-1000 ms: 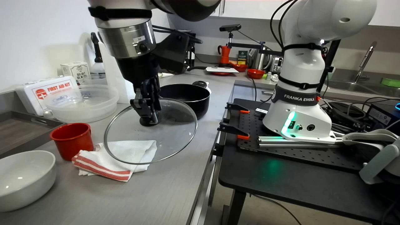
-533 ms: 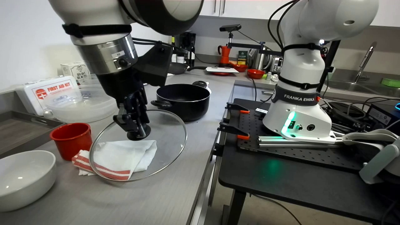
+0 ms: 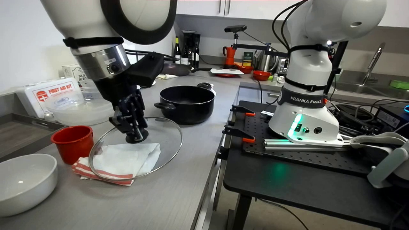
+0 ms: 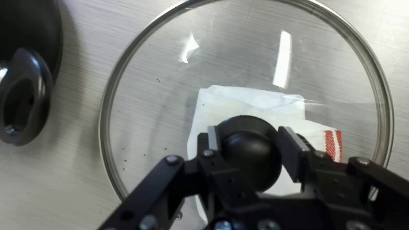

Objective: Uncover the pot

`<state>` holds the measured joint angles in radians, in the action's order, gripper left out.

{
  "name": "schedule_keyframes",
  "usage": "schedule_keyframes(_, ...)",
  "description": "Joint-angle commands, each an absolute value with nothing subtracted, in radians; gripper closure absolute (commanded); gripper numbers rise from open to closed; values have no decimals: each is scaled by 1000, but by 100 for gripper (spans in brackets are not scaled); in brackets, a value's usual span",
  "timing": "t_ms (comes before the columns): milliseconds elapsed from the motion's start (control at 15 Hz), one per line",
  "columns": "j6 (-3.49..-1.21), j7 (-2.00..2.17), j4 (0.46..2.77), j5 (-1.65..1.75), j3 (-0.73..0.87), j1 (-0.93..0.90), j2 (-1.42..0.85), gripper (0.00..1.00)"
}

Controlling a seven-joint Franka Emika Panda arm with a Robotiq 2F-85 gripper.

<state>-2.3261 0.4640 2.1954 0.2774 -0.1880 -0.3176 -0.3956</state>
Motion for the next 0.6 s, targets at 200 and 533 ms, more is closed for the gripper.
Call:
schedule_keyframes(200,-2305,363,2191,212,-158,-307,-389,77)
schedule_keyframes(533,-2300,347,2198,207,-153,-304,-384,67)
